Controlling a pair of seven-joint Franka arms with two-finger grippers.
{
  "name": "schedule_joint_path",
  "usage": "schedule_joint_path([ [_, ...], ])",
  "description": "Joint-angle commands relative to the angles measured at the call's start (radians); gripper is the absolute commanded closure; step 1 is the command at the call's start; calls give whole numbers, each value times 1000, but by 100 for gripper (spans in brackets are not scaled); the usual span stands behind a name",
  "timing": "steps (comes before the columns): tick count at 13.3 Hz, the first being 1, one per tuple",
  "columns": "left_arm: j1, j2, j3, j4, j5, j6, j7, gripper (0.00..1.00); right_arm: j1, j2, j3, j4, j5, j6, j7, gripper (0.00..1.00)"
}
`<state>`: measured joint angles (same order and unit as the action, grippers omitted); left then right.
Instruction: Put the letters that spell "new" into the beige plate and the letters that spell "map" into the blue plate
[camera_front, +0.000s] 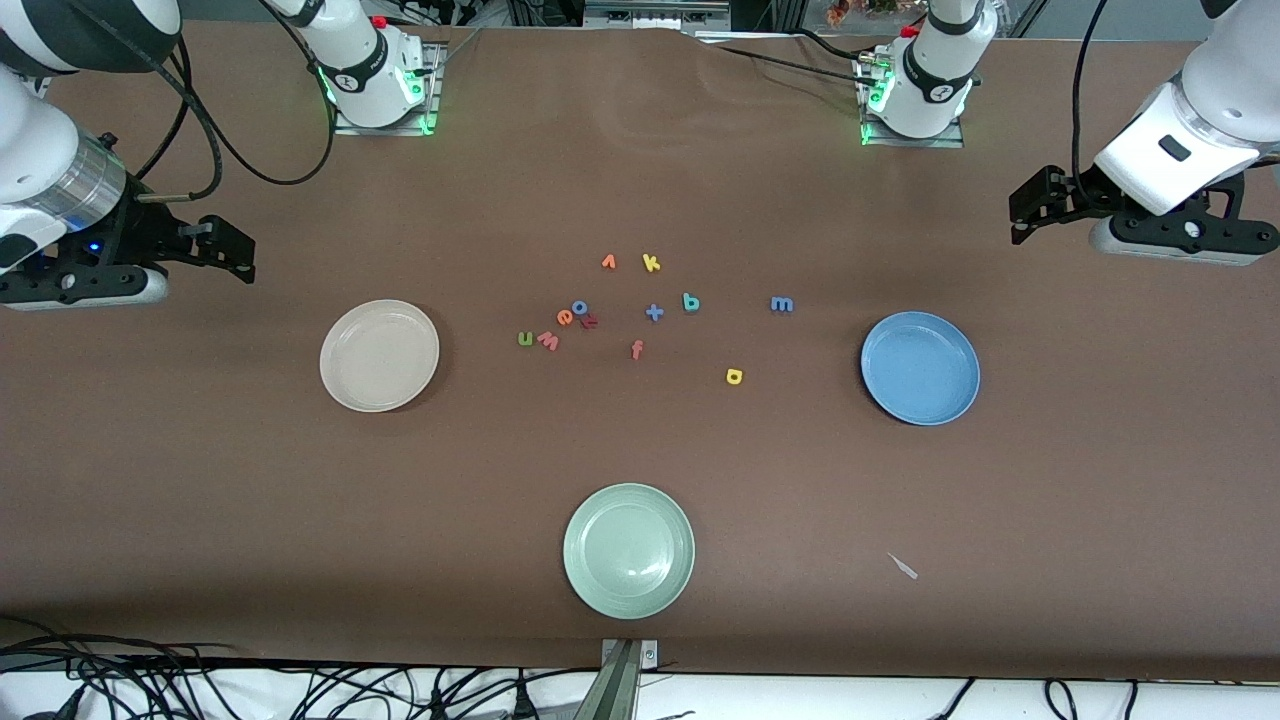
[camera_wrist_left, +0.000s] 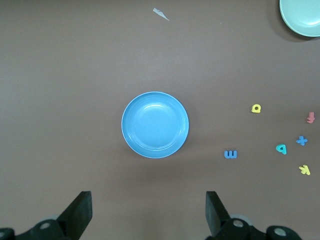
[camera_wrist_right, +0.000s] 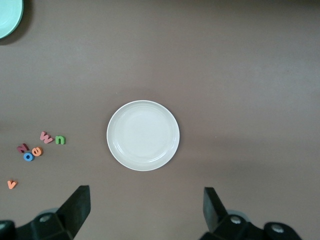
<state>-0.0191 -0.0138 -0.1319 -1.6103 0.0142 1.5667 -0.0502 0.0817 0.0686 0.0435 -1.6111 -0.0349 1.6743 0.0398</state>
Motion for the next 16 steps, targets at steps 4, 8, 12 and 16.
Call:
schedule_joint_path([
  [4,7,15,-2,36,-19,-28,13,0,1,-3,-2,13,-14,-16,-3,0],
  [8,8,15,1,36,-19,-28,18,0,0,-3,-8,14,-11,-8,-1,0],
  [12,18,15,3,41,-20,-28,21,0,3,-3,-5,25,-14,-1,14,0],
  [16,16,15,3,41,-20,-28,20,0,4,7,-5,27,-14,25,21,0],
])
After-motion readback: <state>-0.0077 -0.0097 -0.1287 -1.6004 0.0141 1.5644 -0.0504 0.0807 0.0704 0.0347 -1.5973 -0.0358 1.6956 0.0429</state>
